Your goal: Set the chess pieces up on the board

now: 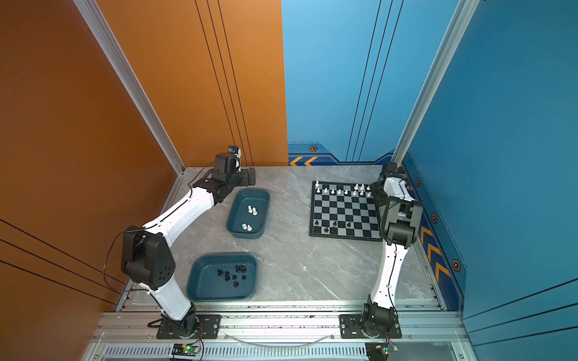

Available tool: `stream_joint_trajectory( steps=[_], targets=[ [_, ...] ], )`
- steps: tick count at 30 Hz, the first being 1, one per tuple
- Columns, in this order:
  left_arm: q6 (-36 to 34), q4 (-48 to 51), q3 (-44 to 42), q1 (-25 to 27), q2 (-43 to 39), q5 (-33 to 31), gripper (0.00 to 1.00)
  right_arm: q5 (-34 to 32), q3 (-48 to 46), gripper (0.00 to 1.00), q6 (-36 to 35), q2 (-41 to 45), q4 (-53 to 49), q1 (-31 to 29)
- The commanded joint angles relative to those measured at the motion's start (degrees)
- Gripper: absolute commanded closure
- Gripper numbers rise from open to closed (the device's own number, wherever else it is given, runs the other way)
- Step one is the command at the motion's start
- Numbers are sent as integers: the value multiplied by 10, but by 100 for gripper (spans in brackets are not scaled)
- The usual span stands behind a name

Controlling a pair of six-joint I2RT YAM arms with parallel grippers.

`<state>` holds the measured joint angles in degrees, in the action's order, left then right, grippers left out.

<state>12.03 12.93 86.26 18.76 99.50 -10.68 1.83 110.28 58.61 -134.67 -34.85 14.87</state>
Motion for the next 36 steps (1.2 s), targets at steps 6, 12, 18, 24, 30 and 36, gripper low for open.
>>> stream_joint_trajectory(
  steps=[6, 12, 18, 24, 30, 36],
  targets=[
    [4, -17, -31, -11, -40, 7, 2, 54, -43, 29, 20, -7, -24, -30],
    [3, -16, -47, -18, -55, 9, 2, 59, -44, 29, 17, -8, -22, -45],
    [3, -17, -70, -26, -74, 13, 2, 62, -48, 29, 15, -5, -22, -65],
    [2, -38, -95, -36, -96, 18, 2, 65, -62, 30, 17, -5, -14, -84],
    [2, -44, -130, -50, -128, 26, 2, 63, -91, 30, 19, 7, -6, -101],
    [4, -48, -164, -64, -164, 31, 2, 62, -115, 30, 21, 20, 4, -117]
  ],
)
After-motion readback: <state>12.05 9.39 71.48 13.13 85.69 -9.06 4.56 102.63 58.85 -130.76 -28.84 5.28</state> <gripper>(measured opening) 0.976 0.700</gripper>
